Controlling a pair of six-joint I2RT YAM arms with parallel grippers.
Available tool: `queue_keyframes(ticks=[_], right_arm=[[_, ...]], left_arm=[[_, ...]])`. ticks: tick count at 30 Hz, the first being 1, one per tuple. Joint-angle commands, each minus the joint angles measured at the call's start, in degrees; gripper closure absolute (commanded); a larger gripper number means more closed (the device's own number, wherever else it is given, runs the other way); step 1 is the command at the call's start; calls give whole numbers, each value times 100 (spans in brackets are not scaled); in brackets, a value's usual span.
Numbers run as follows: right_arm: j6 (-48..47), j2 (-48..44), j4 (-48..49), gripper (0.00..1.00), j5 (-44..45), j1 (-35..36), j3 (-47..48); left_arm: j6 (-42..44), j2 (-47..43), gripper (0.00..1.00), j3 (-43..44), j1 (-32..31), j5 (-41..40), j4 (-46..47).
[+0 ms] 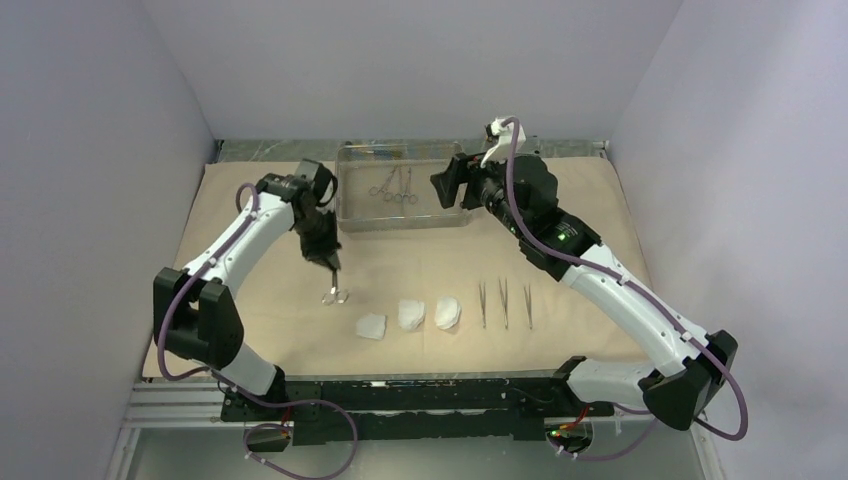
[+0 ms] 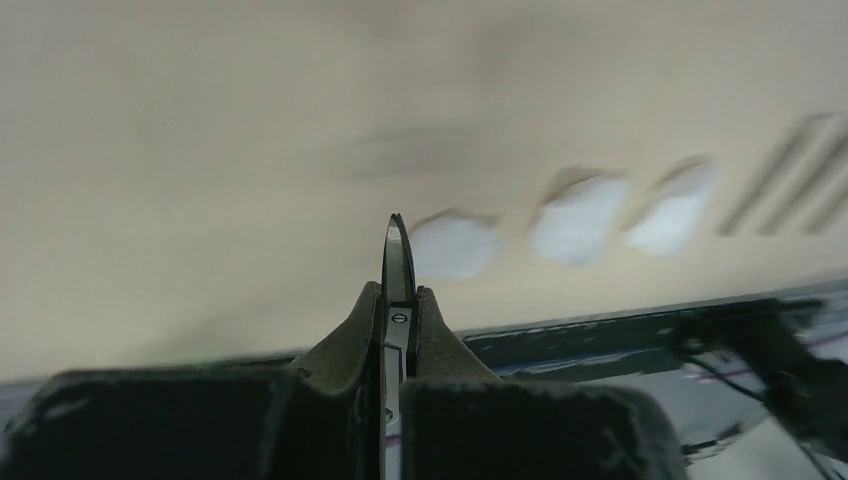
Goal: Open and lay out the surgical kit
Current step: Place the medical item in the surgical kit.
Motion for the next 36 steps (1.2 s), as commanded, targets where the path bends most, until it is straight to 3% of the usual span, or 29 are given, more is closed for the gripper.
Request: queue_keyframes(ticks=[1,18,28,32,36], right_arm=[[322,-114,-346,24,102,-60,-128],[339,-72,-569,25,286,-245,-87],[407,-2,-566,25,253,-377,-90],[440,9,-536,25,209,-428,-120],[437,18,-531,25,181,-459,-113]], left_arm=[[484,-310,100,-698,-22,-922,-500],[713,222,100,-2197,-151,-1151,1561],[524,408,99,-2425,-202,-1375,1559],[479,448,92,-2419,-265,-1466,1498],[508,531,66,-2252,-298,-1546,1281]])
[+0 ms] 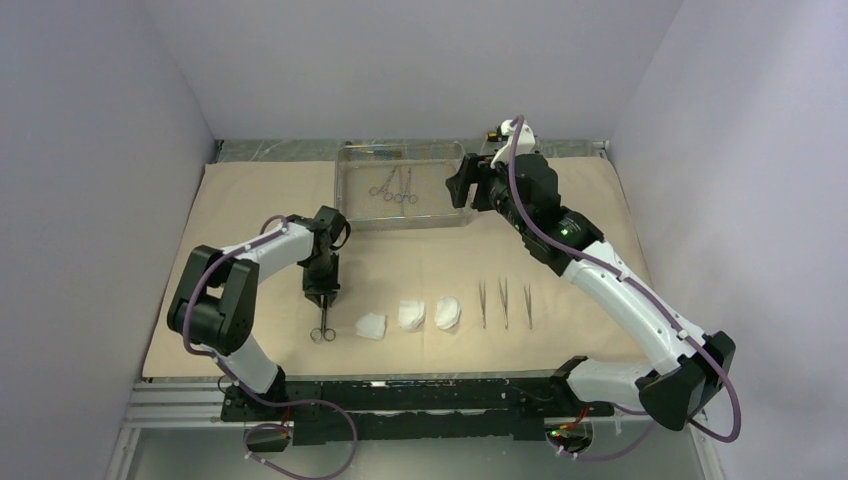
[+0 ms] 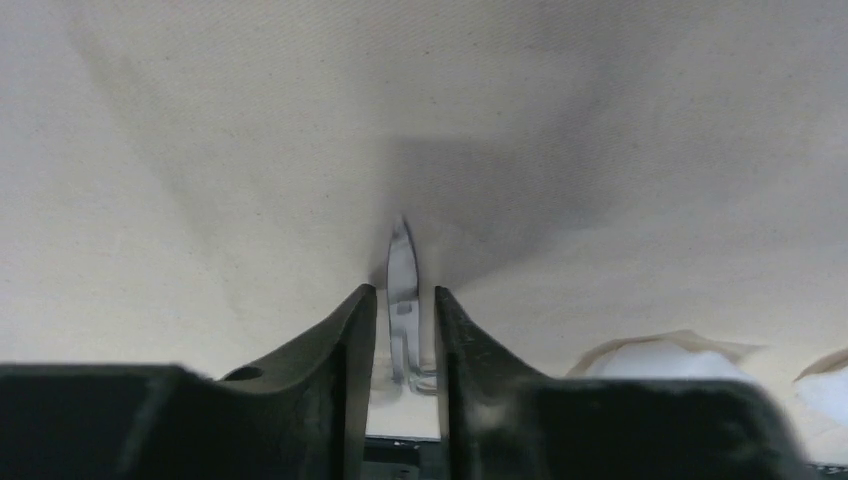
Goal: Open and lay out the surgical kit
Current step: Place the medical item in the surgical kit, then adjust the medical item in the container.
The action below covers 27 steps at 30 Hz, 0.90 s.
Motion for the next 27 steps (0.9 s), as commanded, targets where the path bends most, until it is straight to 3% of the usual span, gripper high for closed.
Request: queue_keyframes(ticks=[1,4,10,16,21,27], right_arm=[[59,-14,161,25,-2,-40,36],[37,-12,142,25,6,-40,53],[6,-6,146,25,15,-40,34],[-52,42,119,25,115,-55,23],[-6,134,43,25,122,-95,25],[115,340,-220,26,-58,-197,138]], left_arm=[[-33,61,61,220,-60,-221,-240],[-13,-74,54,429,-71,-318,-436],[202,-326,53,1506,-71,-252,-844],[948,-180,42,2827,-71,517,86],[1424,1150,37,4373,-71,694,534],[1752,3184,45,6499,-71,757,485]])
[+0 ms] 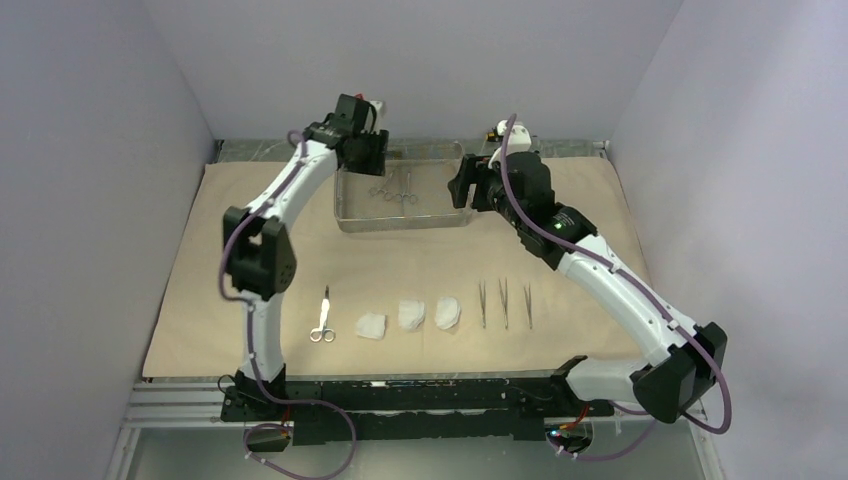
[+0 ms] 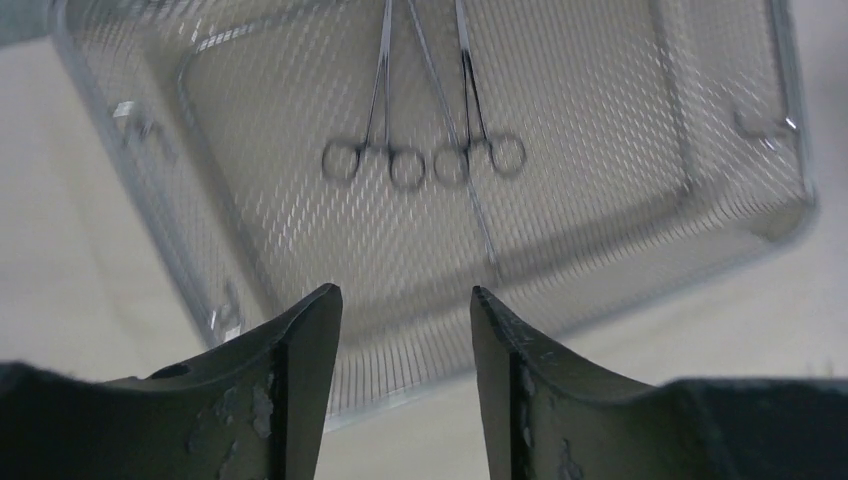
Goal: Open and lay out the surgical kit
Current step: Adjust the medical item in the container.
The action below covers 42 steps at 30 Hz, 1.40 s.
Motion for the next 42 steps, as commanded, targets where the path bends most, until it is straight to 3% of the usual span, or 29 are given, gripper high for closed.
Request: queue_keyframes(ticks=[1,7,17,23,28,34,36,40,42], right_arm=[[93,185,-150,27,-75,-77,168],[183,462,-384,29,-135,-182,273],[353,807,-570,32,-328,-301,412],[377,964,-625,33,-375,-349,503],[409,1060,-671,33,-407,-367,562],[462,1109,-675,34,-450,-373,588],[483,1122,-665,34,-451,-374,581],[533,1135,-637,34,-459,-374,579],[550,1145,-628,35,-468,-374,577]], left_arm=[[431,1303,47,1247,-25,219,30],[542,2263,50,1733,-34,12,716],[933,2525,55,1395,-55,-417,1631],[1160,2701,56,1402,-78,-500,1681],[1300,2954,64,1617,-82,-392,1412],[1317,2864,59,1313,-121,-290,1347],[1310,2841,67,1245,-129,-344,1277],[1290,2797,91,1181,-126,-547,1031],[1215,2755,97,1150,-125,-618,882]])
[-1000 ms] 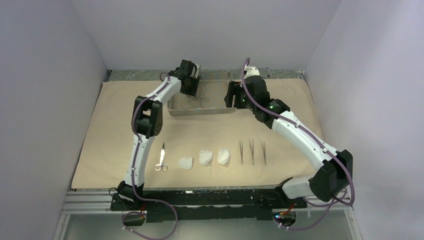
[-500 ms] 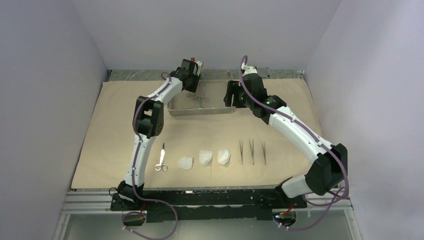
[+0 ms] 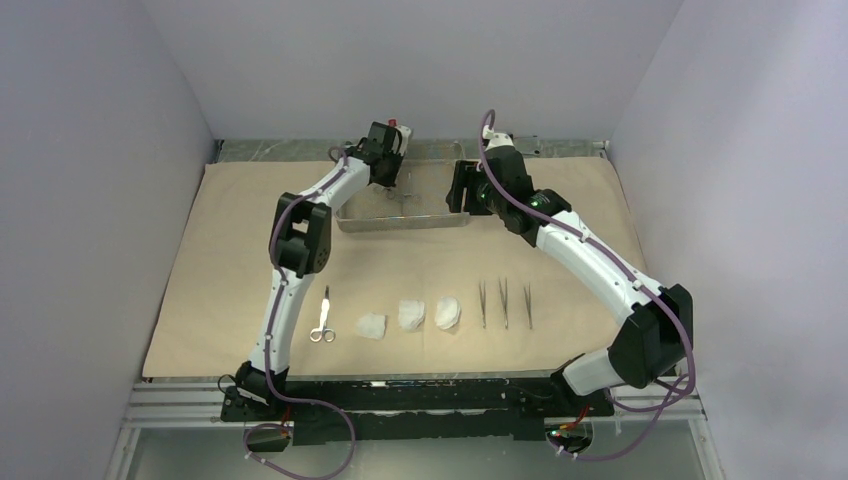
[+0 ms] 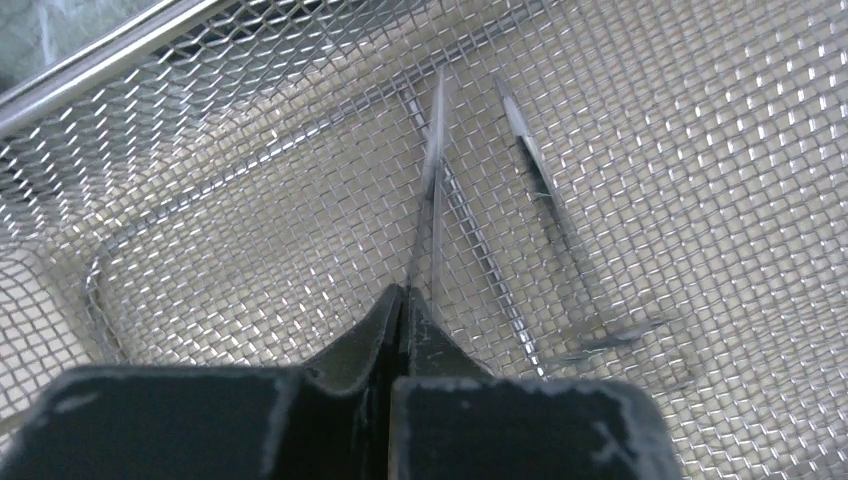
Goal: Open and lay out the surgical kit
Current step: Adjust the medical item in the container.
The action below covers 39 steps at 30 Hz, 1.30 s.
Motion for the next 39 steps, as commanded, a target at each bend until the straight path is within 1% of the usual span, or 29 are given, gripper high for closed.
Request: queue_keyframes(ticks=[1,2,3,6,10,12,14,15,18,22,28,33,36,37,39], right_arm=[[113,25,72,35,-38,-22,256],[123,28,76,35,-38,-27,251],[131,26,76,35,-38,-23,247],[155,26,84,35,-51,-22,231],[198,35,94,36,-59,-22,204],[210,47,94,36,-76,-22,196],[212,65,102,36,-89,-22,181],[212,68,107,36,-90,-22,170],[216,83,139,36,-102,-26,142],[195,230,141,36,-175,-22,185],[153,463,193,36,-281,-23,284],[131,819,166,37,-342,-23,525],[130,1348,-225,38,-297,-19,1037],[118,1568,-375,40,-328,-6,1275],[141,2029,-727,42,-245,61,1786]], left_arm=[[-50,-127,99,-222,0,-227,-695],[-57,-183,99,-252,3,-248,-749],[-264,-247,99,-286,0,-251,-808],[-530,-442,98,-302,-3,-188,-1121],[-804,-683,91,-380,-1,-46,-1342],[-929,-713,90,-290,-4,-10,-1556],[-1053,-693,92,-123,-3,75,-1853],[-1138,-697,95,-80,-4,114,-1956],[-1380,-772,100,-149,4,307,-2059],[-1675,-777,100,-12,4,466,-2117],[-1935,-797,100,358,5,412,-2167],[-2261,-1081,100,167,21,405,-1991],[-2472,-1260,100,100,67,201,-2108],[-2534,-1377,99,14,101,108,-2127],[-2587,-1814,89,-249,171,-47,-2073]])
